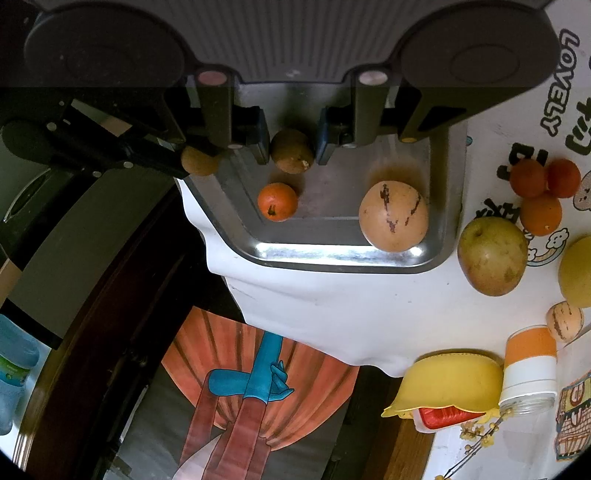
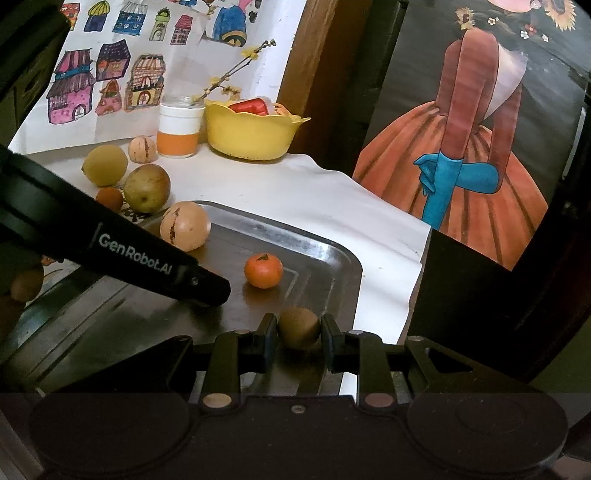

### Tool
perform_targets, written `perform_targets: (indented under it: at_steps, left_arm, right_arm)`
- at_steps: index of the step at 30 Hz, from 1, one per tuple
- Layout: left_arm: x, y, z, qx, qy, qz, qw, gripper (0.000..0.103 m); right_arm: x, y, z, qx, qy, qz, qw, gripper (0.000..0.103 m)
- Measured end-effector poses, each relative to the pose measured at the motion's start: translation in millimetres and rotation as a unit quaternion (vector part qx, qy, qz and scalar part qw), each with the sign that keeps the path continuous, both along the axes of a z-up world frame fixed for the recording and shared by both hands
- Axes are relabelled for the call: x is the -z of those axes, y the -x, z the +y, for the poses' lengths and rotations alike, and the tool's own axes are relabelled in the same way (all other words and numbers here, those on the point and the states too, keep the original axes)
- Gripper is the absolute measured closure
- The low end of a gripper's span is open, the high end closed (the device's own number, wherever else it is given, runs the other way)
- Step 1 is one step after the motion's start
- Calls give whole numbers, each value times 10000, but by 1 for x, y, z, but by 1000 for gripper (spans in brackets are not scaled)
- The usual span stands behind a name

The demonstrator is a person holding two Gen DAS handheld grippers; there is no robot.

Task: Organize fruits
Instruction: 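Carry the small brown fruit with the left tool while the right tool carries its fruit over the tray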

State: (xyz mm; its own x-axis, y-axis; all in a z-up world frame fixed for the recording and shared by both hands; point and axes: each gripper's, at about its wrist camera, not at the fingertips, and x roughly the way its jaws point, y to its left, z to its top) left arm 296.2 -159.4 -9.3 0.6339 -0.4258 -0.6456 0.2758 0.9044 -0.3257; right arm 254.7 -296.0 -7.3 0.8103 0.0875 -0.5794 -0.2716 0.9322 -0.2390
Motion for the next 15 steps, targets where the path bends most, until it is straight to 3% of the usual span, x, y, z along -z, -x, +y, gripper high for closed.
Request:
perform_targets:
  at_steps: [15]
  left_arm:
    - [0, 2, 2, -39, -59, 68, 10000, 74]
  right_arm:
    - [1, 2, 0, 3, -34, 25, 10000, 74]
